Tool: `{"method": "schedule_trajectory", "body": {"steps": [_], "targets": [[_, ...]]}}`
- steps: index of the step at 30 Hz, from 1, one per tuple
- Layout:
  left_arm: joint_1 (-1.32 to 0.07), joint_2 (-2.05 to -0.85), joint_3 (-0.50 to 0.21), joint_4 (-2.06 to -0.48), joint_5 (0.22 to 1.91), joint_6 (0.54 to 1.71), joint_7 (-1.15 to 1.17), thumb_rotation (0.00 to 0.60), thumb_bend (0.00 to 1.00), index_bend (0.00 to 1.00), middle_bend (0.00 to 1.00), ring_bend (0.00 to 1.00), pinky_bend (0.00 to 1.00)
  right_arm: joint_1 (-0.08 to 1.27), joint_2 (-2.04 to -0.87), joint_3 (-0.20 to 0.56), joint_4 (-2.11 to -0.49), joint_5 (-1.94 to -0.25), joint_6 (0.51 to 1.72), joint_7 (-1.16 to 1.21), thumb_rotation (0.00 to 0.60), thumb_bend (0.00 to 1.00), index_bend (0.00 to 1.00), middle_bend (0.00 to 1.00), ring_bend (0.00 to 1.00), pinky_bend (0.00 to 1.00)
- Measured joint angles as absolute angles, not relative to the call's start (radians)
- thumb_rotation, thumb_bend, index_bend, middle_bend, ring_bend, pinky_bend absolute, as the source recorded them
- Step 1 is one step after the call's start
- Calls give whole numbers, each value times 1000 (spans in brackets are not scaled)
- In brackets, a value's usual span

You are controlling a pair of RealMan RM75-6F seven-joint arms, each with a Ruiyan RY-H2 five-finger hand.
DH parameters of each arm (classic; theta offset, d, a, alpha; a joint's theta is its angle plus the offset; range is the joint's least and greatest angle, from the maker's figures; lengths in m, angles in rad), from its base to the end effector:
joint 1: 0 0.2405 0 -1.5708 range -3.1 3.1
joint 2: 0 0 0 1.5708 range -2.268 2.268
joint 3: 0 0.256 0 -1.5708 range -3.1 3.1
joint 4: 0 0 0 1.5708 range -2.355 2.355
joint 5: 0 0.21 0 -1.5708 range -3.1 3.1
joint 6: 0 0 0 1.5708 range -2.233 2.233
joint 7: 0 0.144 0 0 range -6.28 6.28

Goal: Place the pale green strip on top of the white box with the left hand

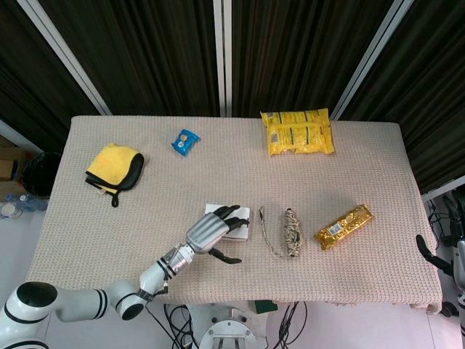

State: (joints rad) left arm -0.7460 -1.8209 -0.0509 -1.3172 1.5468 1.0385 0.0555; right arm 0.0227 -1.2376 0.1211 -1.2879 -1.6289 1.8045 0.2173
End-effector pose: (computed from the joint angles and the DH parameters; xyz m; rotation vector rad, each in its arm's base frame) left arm -0.0928 0.2733 -0.0995 -2.1663 -0.9221 -1.2758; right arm -0.3277 -0.1671 0.1925 1.2623 -0.6019 1.1766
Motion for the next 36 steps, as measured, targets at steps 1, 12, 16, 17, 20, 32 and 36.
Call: {"method": "schedule_trajectory", "body": {"steps": [1,12,16,17,20,32,36], "targets": [[-746,-1822,-50,-1317,1548,1038,55,226,0,203,350,57,174,23,-1238,121,-1287,-1629,1804,218,547,297,0,0,0,0],[-749,-1842,-52,-1293,1552,1044,39,225,0,204,340,57,174,21,-1240,123,-1277,-1623,1804,228,546,296,0,0,0,0],[-750,-1845,-53,-1285,1545,1035,44,223,0,204,336,57,173,22,-1241,122,-1273,-1623,1803,231,547,297,0,0,0,0],[-750,-1847,-53,-1284,1544,1035,47,224,0,203,335,57,174,22,-1241,122,-1272,-1622,1802,231,547,297,0,0,0,0],[-750,-1849,-54,-1280,1543,1035,51,222,0,204,335,57,174,22,-1241,122,-1272,-1623,1802,232,547,296,0,0,0,0],[-751,-1845,-58,-1288,1538,1034,54,222,0,204,335,57,173,23,-1239,122,-1275,-1626,1805,229,547,297,0,0,0,0],[-750,-1840,-64,-1295,1547,1053,43,218,0,203,335,57,173,22,-1237,122,-1278,-1629,1808,227,546,297,0,0,0,0]]}}
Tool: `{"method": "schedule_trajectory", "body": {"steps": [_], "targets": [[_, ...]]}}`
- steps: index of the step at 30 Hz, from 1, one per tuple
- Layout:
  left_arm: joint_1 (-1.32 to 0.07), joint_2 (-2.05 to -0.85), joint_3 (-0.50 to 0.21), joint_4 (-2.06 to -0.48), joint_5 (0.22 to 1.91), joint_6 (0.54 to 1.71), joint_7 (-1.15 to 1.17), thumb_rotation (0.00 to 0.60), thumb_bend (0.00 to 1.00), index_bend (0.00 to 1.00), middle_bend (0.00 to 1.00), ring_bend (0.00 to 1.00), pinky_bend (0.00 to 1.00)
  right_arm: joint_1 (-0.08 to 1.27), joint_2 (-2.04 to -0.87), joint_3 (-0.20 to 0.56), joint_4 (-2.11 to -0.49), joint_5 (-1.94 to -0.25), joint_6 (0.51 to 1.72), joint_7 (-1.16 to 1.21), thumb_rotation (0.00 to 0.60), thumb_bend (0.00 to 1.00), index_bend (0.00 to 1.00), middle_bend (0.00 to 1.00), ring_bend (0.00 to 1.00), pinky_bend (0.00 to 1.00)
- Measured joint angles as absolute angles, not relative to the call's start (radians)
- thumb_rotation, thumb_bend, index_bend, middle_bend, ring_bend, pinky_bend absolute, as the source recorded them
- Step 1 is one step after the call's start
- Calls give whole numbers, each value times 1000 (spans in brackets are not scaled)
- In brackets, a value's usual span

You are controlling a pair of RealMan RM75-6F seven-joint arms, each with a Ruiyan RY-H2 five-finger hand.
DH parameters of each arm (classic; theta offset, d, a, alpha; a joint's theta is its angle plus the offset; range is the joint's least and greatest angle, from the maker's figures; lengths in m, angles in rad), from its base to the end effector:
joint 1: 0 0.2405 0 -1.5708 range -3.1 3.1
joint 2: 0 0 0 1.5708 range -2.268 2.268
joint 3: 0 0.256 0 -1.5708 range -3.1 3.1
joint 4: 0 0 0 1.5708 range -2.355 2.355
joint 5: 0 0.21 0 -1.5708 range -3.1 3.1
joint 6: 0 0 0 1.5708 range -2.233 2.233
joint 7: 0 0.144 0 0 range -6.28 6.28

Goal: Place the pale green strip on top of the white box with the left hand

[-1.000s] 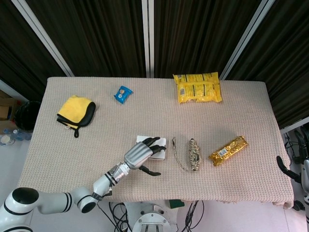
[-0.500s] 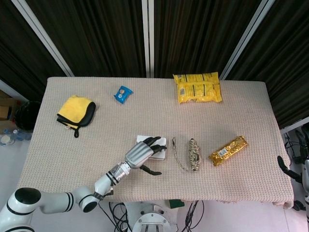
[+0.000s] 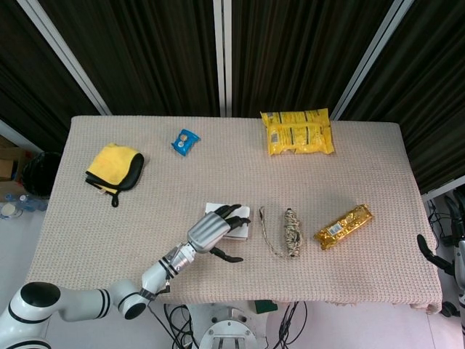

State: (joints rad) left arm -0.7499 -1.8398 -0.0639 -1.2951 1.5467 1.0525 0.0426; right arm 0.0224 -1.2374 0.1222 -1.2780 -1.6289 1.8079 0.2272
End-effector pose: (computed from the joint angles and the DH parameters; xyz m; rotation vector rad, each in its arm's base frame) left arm -0.0890 0.2770 -0.1006 -2.1398 -0.9260 -1.3039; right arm -0.3289 -0.1670 0.1941 1.2624 -0.5981 1.1795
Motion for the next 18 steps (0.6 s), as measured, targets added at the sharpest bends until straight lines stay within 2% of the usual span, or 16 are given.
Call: {"method": "schedule_trajectory", "body": {"steps": [18], "targets": [[-757,-1849,-62,-1276,1535,1029,34,222,0,202,333,57,173,23,-1241,120,-1274,-1626,1802,225,548,296,0,0,0,0]]}}
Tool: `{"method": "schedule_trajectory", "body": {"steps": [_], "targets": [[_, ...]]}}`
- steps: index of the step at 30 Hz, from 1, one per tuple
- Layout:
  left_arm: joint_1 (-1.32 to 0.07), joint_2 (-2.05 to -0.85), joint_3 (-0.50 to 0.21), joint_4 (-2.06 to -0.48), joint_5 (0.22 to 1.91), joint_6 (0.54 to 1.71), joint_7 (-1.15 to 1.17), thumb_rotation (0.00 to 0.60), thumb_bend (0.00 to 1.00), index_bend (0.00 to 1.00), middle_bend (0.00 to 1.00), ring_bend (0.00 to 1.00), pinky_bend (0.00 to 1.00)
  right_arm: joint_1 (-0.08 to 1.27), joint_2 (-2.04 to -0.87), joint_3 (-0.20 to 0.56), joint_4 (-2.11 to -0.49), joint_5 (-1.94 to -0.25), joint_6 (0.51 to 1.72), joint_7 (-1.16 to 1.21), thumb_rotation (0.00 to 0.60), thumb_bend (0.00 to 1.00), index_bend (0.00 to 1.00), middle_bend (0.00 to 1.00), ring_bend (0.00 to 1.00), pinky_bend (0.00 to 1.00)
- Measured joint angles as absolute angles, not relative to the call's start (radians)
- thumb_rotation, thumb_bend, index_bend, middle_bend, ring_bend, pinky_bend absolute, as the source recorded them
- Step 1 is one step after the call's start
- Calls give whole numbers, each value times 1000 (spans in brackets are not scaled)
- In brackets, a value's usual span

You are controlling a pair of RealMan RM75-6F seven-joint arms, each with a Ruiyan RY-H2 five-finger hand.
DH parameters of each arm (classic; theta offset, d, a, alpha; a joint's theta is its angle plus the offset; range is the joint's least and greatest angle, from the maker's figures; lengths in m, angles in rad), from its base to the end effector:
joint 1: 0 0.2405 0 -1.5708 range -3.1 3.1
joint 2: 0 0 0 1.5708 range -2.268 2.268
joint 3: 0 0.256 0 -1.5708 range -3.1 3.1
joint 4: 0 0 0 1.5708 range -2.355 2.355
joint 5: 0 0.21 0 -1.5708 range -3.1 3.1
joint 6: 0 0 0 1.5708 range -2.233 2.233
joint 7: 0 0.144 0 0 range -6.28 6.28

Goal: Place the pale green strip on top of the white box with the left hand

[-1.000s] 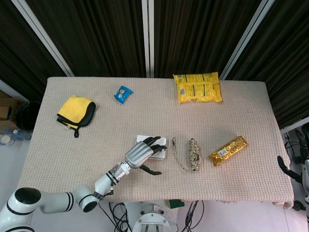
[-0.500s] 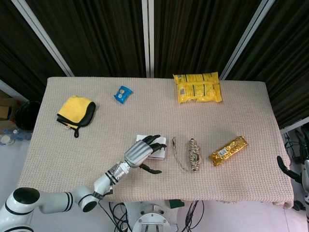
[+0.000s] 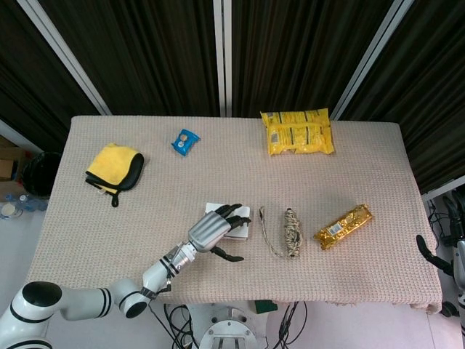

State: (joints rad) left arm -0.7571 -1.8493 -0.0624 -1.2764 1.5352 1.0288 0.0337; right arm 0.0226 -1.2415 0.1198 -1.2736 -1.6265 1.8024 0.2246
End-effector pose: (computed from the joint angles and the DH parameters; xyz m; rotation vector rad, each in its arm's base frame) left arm -0.0909 0.2784 -0.1062 -2.1546 -0.9437 -1.2760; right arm -0.3302 -0.1669 0.1924 1.2646 -0.6030 1.1711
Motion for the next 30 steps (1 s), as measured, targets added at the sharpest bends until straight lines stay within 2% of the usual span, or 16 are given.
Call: {"method": "schedule_trajectory", "body": {"steps": [16,30], "targets": [[-740,-1819,-50,-1323,1561,1071,31,226,0,202,333,56,173,24,-1246,119,-1266,-1627,1802,230,547,296,0,0,0,0],[-733,-1820,-44,-1294,1537,1046,31,230,0,202,338,56,173,24,-1245,116,-1274,-1630,1798,219,549,296,0,0,0,0]]}}
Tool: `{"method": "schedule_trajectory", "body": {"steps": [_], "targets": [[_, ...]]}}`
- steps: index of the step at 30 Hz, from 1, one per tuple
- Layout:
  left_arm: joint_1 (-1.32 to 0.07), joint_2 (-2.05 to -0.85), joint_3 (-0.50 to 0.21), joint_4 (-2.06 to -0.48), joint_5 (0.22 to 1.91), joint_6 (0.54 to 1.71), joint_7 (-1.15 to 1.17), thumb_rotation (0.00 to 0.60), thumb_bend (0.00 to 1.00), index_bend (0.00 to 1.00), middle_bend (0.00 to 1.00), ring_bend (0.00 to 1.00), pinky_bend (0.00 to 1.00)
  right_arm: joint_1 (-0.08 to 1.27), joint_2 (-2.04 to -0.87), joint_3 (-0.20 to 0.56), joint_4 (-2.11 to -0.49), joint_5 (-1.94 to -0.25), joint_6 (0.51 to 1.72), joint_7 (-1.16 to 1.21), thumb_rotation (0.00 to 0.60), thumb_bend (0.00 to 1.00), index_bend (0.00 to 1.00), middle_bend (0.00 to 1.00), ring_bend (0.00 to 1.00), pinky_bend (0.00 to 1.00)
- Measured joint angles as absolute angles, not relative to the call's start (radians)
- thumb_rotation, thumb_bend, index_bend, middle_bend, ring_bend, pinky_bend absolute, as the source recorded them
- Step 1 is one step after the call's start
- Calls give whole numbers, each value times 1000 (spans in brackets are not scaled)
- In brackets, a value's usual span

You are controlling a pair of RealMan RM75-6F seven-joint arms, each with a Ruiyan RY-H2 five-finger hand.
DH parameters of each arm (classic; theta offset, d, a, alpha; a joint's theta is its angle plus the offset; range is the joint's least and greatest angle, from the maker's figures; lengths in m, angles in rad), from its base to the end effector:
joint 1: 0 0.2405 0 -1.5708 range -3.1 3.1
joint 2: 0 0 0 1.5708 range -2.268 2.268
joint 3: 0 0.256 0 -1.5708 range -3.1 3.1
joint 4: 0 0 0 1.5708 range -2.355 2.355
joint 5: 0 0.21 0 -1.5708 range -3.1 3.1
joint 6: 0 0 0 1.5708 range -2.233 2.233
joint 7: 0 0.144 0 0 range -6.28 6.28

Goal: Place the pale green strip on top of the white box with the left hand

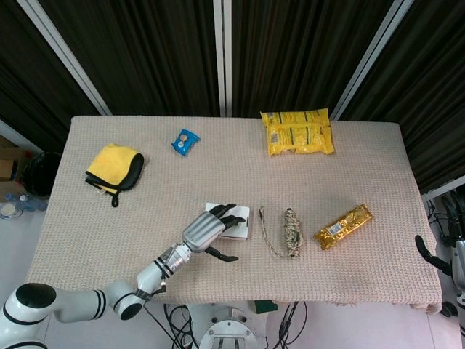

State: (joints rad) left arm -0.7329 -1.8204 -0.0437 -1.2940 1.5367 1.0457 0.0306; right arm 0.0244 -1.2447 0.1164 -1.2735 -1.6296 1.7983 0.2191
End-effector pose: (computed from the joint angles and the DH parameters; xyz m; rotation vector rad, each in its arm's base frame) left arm -0.1031 0.2761 -0.0992 -2.1403 -0.9531 -1.2597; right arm -0.3299 -0.1672 0.1901 1.2717 -0.6061 1.1675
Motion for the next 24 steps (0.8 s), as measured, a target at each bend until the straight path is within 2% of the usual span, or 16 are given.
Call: {"method": "schedule_trajectory", "body": {"steps": [24], "targets": [[-725,-1810,-39,-1322,1572,1085,21,225,0,202,337,57,174,26,-1242,116,-1279,-1631,1796,216,547,296,0,0,0,0]]}}
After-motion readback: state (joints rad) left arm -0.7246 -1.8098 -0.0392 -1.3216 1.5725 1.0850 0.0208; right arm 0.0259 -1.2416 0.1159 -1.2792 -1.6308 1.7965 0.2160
